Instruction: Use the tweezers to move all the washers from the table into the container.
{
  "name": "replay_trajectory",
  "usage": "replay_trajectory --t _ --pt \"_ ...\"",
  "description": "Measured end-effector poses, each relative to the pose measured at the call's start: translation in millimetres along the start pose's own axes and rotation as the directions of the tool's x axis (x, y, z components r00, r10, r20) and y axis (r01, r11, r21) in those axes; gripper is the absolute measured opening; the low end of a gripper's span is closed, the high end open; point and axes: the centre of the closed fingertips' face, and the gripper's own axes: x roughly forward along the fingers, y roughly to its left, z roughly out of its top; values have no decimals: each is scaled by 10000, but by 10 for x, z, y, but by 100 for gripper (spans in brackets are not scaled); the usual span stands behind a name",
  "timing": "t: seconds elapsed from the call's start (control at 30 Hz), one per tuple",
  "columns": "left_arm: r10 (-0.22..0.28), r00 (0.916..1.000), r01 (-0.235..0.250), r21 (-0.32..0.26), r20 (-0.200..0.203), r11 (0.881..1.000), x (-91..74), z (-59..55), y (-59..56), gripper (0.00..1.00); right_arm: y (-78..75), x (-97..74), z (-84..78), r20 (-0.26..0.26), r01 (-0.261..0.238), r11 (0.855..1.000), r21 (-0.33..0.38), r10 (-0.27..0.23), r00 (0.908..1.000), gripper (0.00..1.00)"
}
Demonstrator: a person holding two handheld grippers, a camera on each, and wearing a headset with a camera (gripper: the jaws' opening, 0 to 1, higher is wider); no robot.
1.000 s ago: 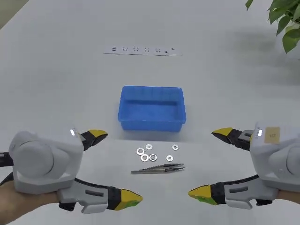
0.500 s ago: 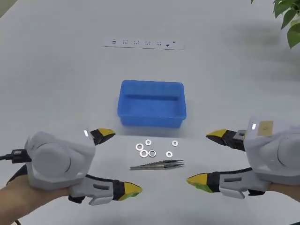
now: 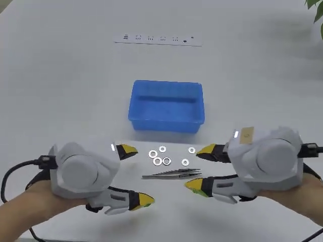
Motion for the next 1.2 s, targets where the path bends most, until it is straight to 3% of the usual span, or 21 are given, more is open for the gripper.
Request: replay_trajectory --t 0.2,0.37,0.4,0.5,0.7,0.8,0.9,1.0,1.1,1.2 --pt "143 9992 -126 474 -366 9988 98 -35 74 55 30 151 25 -332 -559 9961 -680 537 9980 30" --pt "-136 9981 162 427 -599 9990 166 -74 55 47 48 271 -42 -913 -1087 9874 -1151 985 9909 25" --pt "-280 9986 293 277 -443 9992 166 -41 31 45 53 294 -62 -1030 -1195 9858 -1178 1076 9889 25" --pt "-296 9983 314 347 -503 9989 174 -36 30 40 66 327 -113 -1337 -1426 9814 -1287 1253 9831 21" --pt "-615 9962 649 546 -615 9964 189 -32 -28 32 69 359 -199 -1697 -1545 9761 -1527 1281 9771 15" --pt "-457 9970 514 921 -622 9944 217 14 -31 29 62 365 -192 -1655 -1517 9749 -1627 1246 9783 12" --pt "-609 9932 754 1507 -989 9857 257 37 -56 17 50 370 -190 -1641 -1530 9731 -1725 1248 9785 10" --pt "-772 9866 1060 2046 -1436 9731 267 46 -59 15 50 372 -190 -1666 -1557 9722 -1751 1266 9779 10" --pt "-899 9823 1230 2037 -1643 9713 276 18 -77 7 55 371 -187 -1726 -1551 9697 -1888 1227 9773 10" --pt "-842 9817 1171 1923 -1709 9743 285 33 -51 7 55 371 -185 -1807 -1485 9699 -1929 1136 9770 10"
